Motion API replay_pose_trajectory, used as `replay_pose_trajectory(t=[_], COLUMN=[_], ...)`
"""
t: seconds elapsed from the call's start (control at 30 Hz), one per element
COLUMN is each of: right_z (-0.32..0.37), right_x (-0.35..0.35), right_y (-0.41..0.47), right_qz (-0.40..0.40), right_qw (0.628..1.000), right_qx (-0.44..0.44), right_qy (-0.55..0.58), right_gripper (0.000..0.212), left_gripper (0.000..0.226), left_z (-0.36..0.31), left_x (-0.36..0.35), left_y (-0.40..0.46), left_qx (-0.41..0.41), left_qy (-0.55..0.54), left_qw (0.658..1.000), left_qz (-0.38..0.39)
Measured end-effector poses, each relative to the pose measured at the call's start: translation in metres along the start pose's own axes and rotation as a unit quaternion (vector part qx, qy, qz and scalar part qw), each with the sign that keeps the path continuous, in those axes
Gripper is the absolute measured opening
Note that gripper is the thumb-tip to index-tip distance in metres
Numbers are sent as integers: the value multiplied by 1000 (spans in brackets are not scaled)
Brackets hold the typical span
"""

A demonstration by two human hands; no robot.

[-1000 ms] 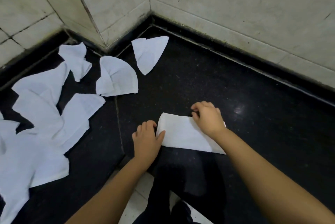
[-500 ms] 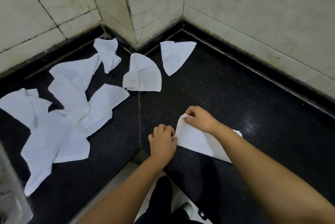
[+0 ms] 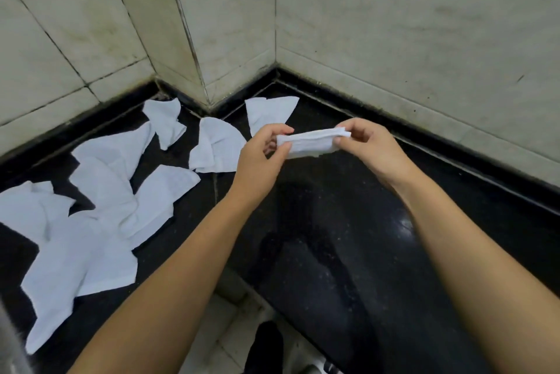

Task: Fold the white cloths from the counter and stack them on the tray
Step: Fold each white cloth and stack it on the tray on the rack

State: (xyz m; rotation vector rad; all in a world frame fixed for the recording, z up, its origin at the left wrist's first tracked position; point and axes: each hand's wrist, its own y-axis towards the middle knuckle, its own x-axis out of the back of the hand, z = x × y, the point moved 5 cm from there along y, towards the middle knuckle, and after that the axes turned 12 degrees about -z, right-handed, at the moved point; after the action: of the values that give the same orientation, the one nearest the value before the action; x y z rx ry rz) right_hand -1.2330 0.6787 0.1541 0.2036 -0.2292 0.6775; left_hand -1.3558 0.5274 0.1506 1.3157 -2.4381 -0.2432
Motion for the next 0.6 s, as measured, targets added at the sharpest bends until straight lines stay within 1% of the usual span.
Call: replay_pose_trajectory(t=[0.07, 0.17, 0.27, 0.33, 0.37, 0.43, 0.47, 0.6], right_z=[-16, -64, -119, -142, -148, -151, -149, -139], right_x=[-4, -16, -28, -35, -37, -39, -39, -36], right_y=[-19, -61, -109, -136, -143, -143, -138, -104], right_qz=[32, 108, 194, 256, 274, 277, 266, 182], right_qw=[999, 990, 960, 933, 927, 927, 932, 955], right_qx=[-7, -43, -93, -133, -147, -164, -167, -190], right_qy=[-20, -83, -180, -214, -209, -192, -182, -137], right_gripper=[22, 19, 15, 9, 8, 5, 6, 7], left_gripper=[24, 20, 16, 15, 17, 17, 15, 12], left_z=[17, 61, 107, 124, 128, 132, 132, 131], left_x=[4, 7, 8, 8, 8, 8, 7, -1], left_y=[-23, -66, -112, -132, -136, -133, -127, -90], left_qx=[34, 91, 154, 192, 206, 215, 216, 227], left_qy=[5, 75, 158, 169, 163, 161, 160, 156], left_qw=[998, 984, 944, 921, 915, 910, 910, 920], left_qz=[45, 130, 244, 295, 307, 316, 314, 278])
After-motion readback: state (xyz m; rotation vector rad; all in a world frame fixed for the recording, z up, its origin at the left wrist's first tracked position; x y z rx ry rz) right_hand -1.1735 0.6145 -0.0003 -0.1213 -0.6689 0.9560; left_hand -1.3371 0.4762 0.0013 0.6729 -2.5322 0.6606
